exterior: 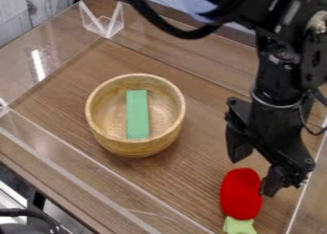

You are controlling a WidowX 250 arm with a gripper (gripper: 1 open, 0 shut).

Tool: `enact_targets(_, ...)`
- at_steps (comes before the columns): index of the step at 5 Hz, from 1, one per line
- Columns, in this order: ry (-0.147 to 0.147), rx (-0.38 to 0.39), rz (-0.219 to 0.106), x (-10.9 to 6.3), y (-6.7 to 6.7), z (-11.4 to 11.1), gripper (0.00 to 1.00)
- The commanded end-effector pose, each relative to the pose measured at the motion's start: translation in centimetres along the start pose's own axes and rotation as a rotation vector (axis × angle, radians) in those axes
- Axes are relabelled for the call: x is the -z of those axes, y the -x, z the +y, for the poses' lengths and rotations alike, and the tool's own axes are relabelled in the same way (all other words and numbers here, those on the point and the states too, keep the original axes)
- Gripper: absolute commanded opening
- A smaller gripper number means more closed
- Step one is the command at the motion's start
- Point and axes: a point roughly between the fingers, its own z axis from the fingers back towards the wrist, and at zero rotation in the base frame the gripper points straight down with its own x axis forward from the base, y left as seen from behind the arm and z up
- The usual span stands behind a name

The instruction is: Move the red fruit to the left

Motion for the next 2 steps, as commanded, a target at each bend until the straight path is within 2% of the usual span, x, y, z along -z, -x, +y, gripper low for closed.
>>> enact_targets(1, 0.001, -0.011, -0.041, -1.08, -1.05, 0.09, 1.00)
enact_targets(2, 0.000, -0.011, -0.043, -1.24, -1.26, 0.05, 1.00)
